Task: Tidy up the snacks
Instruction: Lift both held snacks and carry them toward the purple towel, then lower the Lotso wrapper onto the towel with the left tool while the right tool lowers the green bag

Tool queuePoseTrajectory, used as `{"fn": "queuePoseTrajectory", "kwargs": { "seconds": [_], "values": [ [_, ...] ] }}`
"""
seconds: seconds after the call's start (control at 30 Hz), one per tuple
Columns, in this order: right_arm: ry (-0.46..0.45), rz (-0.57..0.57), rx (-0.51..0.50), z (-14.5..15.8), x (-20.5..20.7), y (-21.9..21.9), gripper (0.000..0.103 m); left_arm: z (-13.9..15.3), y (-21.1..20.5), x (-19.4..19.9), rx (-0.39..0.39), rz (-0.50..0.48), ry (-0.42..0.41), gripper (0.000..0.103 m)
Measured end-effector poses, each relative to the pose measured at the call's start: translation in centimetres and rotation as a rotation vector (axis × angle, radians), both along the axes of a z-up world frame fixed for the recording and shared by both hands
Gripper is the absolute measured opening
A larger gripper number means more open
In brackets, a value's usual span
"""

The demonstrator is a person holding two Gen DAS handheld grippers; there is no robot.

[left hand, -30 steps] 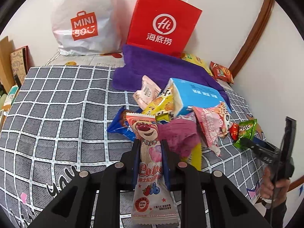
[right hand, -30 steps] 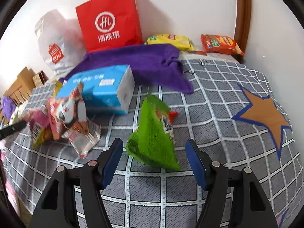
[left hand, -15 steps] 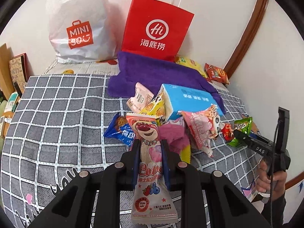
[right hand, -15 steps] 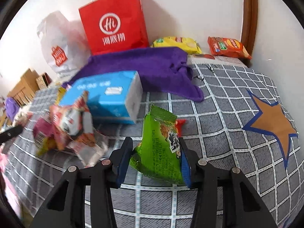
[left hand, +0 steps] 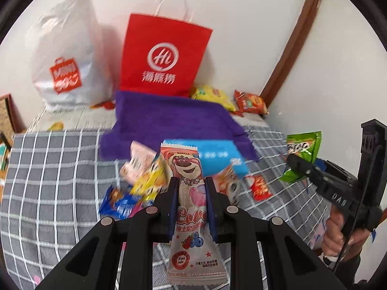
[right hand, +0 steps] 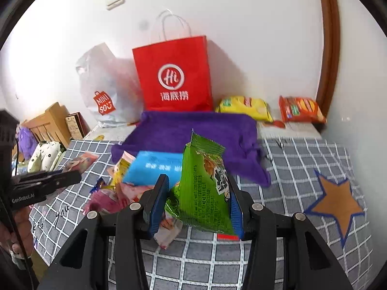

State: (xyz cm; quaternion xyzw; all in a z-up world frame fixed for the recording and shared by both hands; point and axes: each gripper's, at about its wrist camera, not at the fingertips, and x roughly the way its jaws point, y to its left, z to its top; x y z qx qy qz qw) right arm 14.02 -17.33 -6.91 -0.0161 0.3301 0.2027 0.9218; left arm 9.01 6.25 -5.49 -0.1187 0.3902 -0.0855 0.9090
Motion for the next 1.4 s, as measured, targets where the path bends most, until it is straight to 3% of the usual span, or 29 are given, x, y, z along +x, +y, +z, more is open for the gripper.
{"fn": "queuePoseTrajectory", "kwargs": {
  "seconds": [0.27,0.87,1.27,1.4],
  "values": [
    [-0.006,0.045,0.047,2.0,2.4,1.8,0.047,2.8,-1.2,2.7,0.0,-0.031,-0.036,0.02],
    [-0.03,-0.009,0.005,4.6,11.0,5.8,0.047,4.8,0.1,10.1,0.014,-0.035,-0.039,0.02],
    [-0.006,-0.04,0.009,3.5,19.6,6.4,0.047,2.9,2.3,17.7,0.064,0.037,-0.011,0.02],
    [0.001,-0.04,0.009,2.4,21.8,7.0,0.047,1.2,3.3,19.6,0.017,0.039,0.006,0.02]
  ]
}}
